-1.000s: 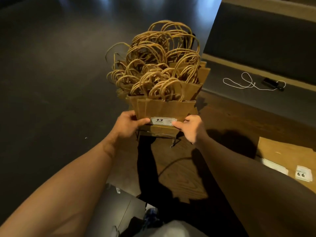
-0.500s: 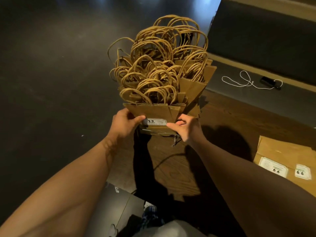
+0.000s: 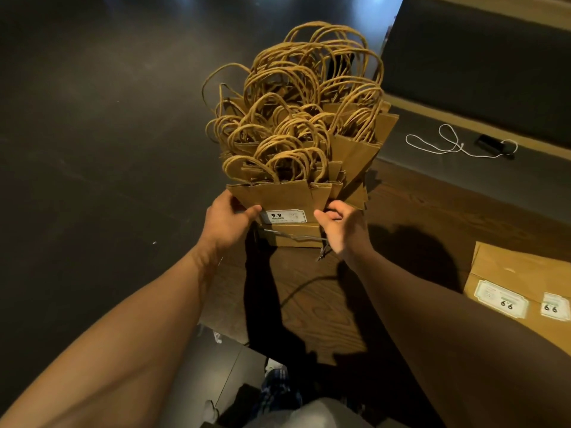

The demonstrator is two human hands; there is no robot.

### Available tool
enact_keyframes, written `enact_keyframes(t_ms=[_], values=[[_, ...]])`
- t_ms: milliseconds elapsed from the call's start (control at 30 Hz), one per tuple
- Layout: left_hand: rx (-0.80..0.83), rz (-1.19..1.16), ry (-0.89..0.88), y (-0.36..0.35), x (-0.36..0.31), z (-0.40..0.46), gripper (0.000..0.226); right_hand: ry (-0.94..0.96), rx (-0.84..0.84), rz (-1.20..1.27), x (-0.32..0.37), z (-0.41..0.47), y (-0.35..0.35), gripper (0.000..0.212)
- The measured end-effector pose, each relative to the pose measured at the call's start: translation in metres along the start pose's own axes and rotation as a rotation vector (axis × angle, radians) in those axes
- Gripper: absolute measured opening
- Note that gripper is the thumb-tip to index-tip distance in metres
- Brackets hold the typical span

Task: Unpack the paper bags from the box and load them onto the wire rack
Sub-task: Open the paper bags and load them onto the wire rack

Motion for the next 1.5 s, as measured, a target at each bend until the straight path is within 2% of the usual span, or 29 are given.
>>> enact_keyframes(t_ms=[133, 233, 333, 467, 533, 633, 733, 833, 933, 1000, 1167, 1233, 1400, 1500], values=[[-0.004, -0.062, 0.048, 0.001, 0.005, -0.002, 0.044, -0.004, 0.009, -0.030, -0.003, 0.000, 0.000, 0.017], [0.005, -0.115, 0.051, 0.002, 0.009, -0.004, 0.034, -0.088, 0.045, -0.027, -0.009, 0.000, -0.002, 0.023], [-0.019, -0.125, -0.016, 0.007, 0.004, -0.003, 0.023, -0.114, 0.113, -0.118, -0.012, -0.003, -0.009, 0.028], [-0.026, -0.038, -0.020, 0.007, 0.004, 0.000, 0.024, -0.090, 0.065, -0.176, -0.011, -0.003, -0.006, 0.023], [-0.012, -0.017, 0.062, 0.004, 0.013, -0.002, 0.040, -0.100, 0.072, -0.159, -0.009, -0.004, -0.006, 0.020], [-0.012, 0.118, 0.169, 0.003, 0.031, -0.001, 0.059, -0.089, 0.082, -0.099, -0.006, -0.005, -0.006, 0.026], [0.022, 0.337, 0.242, 0.005, 0.042, -0.005, 0.037, -0.063, 0.020, -0.142, -0.004, -0.006, 0.001, 0.016], [0.180, 0.450, 0.282, -0.005, 0.037, -0.017, 0.019, -0.104, -0.099, -0.138, -0.011, -0.004, 0.013, 0.024], [0.498, 0.436, 0.225, -0.041, 0.017, -0.042, 0.021, -0.162, -0.156, -0.104, -0.019, -0.002, 0.026, 0.035], [0.617, 0.410, 0.196, -0.066, 0.004, -0.059, 0.020, -0.159, -0.137, -0.119, -0.023, 0.000, 0.031, 0.034], [0.721, 0.386, 0.179, -0.134, -0.014, -0.082, 0.007, -0.187, -0.116, -0.095, -0.042, 0.007, 0.063, 0.025], [0.752, 0.385, 0.161, -0.161, -0.022, -0.092, 0.014, -0.220, -0.138, -0.130, -0.054, 0.010, 0.084, 0.023], [0.872, 0.403, 0.189, -0.236, -0.039, -0.129, 0.018, -0.296, -0.266, -0.182, -0.101, 0.004, 0.155, 0.025], [0.852, 0.395, 0.141, -0.279, -0.047, -0.147, 0.014, -0.354, -0.333, -0.182, -0.130, -0.005, 0.194, 0.024]])
Point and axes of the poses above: each hand's wrist, its own z-axis towards the middle knuckle, its own y-axis out of the back of the hand, x = y × z, the point moved 8 cm from there along z, towards the middle knuckle, and after that the axes turned 10 degrees about -x, right-handed, at the moved point
